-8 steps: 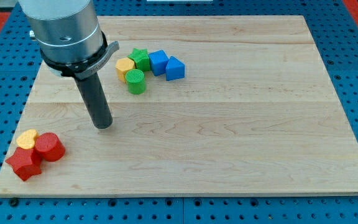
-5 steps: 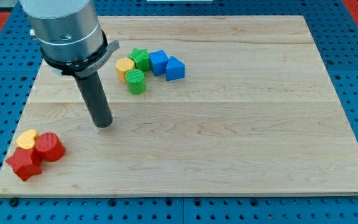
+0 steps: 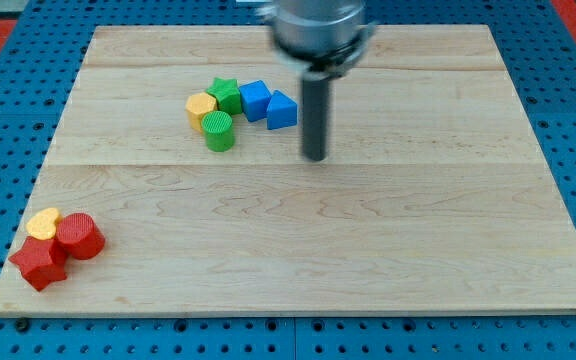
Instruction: Move the blue cube along with blue triangle towards the bottom right
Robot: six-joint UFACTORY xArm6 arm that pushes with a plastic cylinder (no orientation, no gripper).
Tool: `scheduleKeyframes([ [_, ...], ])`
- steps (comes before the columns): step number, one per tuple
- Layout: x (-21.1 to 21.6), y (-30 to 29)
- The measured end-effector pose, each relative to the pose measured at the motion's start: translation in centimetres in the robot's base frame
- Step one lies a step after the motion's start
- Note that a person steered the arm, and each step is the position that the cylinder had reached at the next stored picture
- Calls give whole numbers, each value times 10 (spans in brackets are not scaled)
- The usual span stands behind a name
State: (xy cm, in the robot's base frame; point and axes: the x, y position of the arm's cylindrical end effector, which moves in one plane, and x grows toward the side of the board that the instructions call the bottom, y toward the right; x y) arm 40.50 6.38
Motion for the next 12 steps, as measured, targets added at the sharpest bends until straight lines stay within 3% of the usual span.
scheduleKeyframes([
  [1,-79,36],
  [2,-123,-31],
  [4,-133,-39],
  [7,-135,-65],
  [10,-110,-161],
  [11,-92,-159],
  [12,-51,-69],
])
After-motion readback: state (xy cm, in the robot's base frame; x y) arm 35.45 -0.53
